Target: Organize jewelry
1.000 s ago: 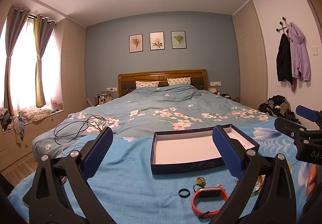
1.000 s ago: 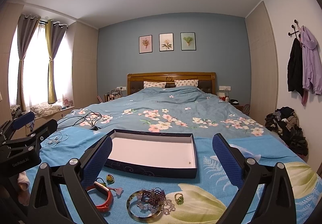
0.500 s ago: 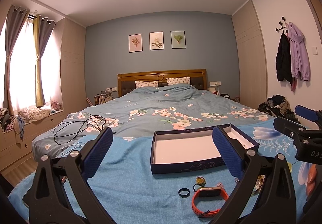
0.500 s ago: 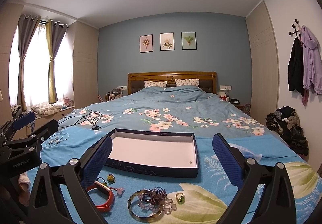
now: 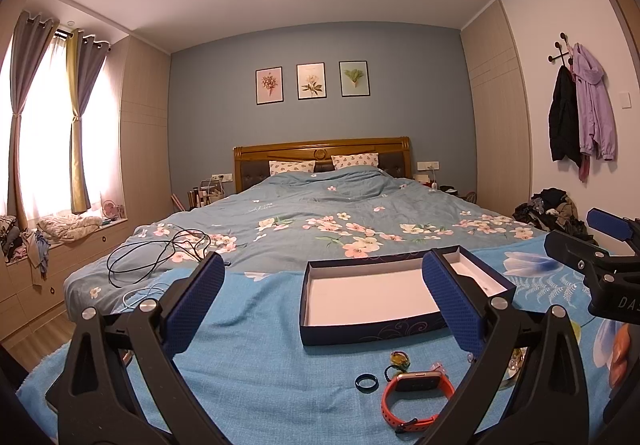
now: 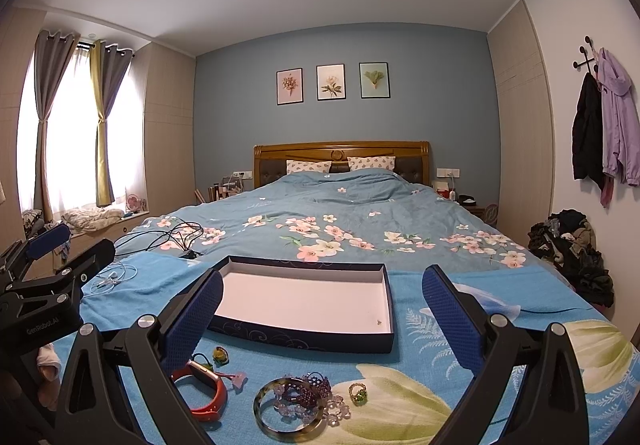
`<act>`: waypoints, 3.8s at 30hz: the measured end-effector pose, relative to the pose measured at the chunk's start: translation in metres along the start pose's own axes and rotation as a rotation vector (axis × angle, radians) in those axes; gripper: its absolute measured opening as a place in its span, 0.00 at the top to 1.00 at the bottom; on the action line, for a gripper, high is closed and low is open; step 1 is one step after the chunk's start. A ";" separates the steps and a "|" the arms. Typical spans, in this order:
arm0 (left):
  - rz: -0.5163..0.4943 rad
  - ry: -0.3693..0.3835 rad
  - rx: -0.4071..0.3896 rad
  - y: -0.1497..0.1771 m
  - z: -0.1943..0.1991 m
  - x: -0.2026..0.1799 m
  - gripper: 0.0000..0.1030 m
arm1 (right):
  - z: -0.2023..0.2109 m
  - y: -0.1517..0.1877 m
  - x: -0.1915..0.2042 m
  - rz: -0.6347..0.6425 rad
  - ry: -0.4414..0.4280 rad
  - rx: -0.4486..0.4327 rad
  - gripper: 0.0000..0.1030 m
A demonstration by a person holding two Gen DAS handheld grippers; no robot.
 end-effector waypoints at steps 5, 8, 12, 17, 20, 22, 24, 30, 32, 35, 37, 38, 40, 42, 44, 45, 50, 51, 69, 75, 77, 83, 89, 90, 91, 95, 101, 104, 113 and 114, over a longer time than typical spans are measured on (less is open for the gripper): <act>0.001 0.000 0.001 0.000 -0.001 0.001 0.06 | 0.000 0.000 0.000 0.000 -0.001 0.002 0.07; 0.000 0.001 0.004 0.000 -0.001 0.001 0.06 | -0.002 0.001 0.000 -0.002 -0.005 0.006 0.07; -0.003 0.000 0.010 0.001 -0.002 0.001 0.06 | -0.003 0.002 0.001 -0.004 -0.010 0.011 0.07; -0.004 0.001 0.013 0.000 -0.004 0.001 0.06 | -0.004 0.000 -0.003 -0.009 -0.016 0.019 0.07; -0.004 0.002 0.014 0.001 -0.004 0.001 0.06 | -0.005 0.000 -0.002 -0.008 -0.016 0.019 0.07; -0.005 0.002 0.015 0.000 -0.005 0.001 0.06 | -0.005 0.000 -0.002 -0.007 -0.015 0.021 0.07; -0.005 0.006 0.018 0.001 -0.006 0.001 0.06 | -0.005 0.000 -0.002 -0.008 -0.018 0.023 0.07; -0.008 0.005 0.030 0.002 -0.010 0.001 0.06 | -0.008 0.002 -0.003 -0.015 -0.026 0.042 0.07; -0.009 0.010 0.037 0.003 -0.011 -0.001 0.06 | -0.008 0.003 -0.005 -0.018 -0.025 0.045 0.07; -0.019 0.024 0.050 0.007 -0.013 -0.002 0.06 | -0.009 0.005 -0.007 -0.016 -0.031 0.061 0.07; -0.035 0.059 0.077 0.011 -0.017 -0.006 0.06 | -0.013 0.010 -0.008 -0.019 -0.052 0.097 0.07; -0.042 0.072 0.093 0.014 -0.019 -0.007 0.06 | -0.016 0.014 -0.008 -0.017 -0.066 0.130 0.07; -0.070 0.107 0.144 0.024 -0.026 -0.013 0.06 | -0.022 0.022 -0.005 -0.009 -0.096 0.189 0.09; -0.102 0.124 0.191 0.035 -0.033 -0.019 0.06 | -0.027 0.031 -0.005 -0.012 -0.118 0.246 0.19; -0.135 0.149 0.244 0.046 -0.042 -0.024 0.06 | -0.033 0.042 -0.006 -0.022 -0.144 0.313 0.30; -0.145 0.160 0.271 0.052 -0.045 -0.026 0.06 | -0.036 0.048 -0.006 -0.029 -0.157 0.344 0.34; -0.173 0.218 0.404 0.077 -0.068 -0.033 0.10 | -0.049 0.078 -0.005 -0.044 -0.191 0.486 0.51; -0.174 0.242 0.437 0.083 -0.074 -0.035 0.14 | -0.052 0.085 -0.005 -0.048 -0.196 0.523 0.57; -0.188 0.408 0.688 0.122 -0.098 -0.056 0.74 | -0.069 0.108 -0.014 -0.156 -0.264 0.668 0.95; -0.184 0.450 0.725 0.124 -0.098 -0.059 0.80 | -0.064 0.096 -0.013 -0.102 -0.265 0.636 0.96; -0.198 0.451 0.734 0.125 -0.100 -0.061 0.80 | -0.065 0.097 -0.012 -0.087 -0.267 0.647 0.96; -0.218 0.462 0.751 0.127 -0.102 -0.064 0.78 | -0.070 0.107 -0.009 -0.037 -0.250 0.696 0.91; -0.196 0.445 0.756 0.126 -0.106 -0.061 0.91 | -0.070 0.107 -0.008 -0.015 -0.242 0.690 0.95; -0.185 0.444 0.759 0.126 -0.107 -0.060 0.92 | -0.069 0.106 -0.008 -0.021 -0.251 0.689 0.95; -0.175 0.444 0.762 0.125 -0.107 -0.059 0.92 | -0.068 0.105 -0.008 -0.027 -0.256 0.682 0.95; -0.152 0.433 0.752 0.121 -0.105 -0.055 0.92 | -0.064 0.093 -0.011 -0.048 -0.275 0.651 0.95; -0.093 0.440 0.712 0.102 -0.100 -0.044 0.92 | -0.068 0.070 -0.017 -0.059 -0.284 0.608 0.95; -0.066 0.444 0.682 0.087 -0.102 -0.037 0.92 | -0.075 0.058 -0.017 -0.054 -0.291 0.590 0.95; -0.023 0.398 0.634 0.034 -0.153 -0.025 0.92 | -0.136 0.016 -0.022 -0.020 -0.276 0.556 0.95; -0.025 0.391 0.627 0.029 -0.161 -0.025 0.92 | -0.146 0.012 -0.023 -0.019 -0.264 0.555 0.95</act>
Point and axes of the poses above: each gripper's, at about its wrist camera, not at the fingertips, and z roughly against the way its jaws point, x to its left, y to its underside, the point moved 8 cm from there along -z, roughly the way its jaws point, and after that the axes turned 8 degrees about x, right-handed, at the moved point
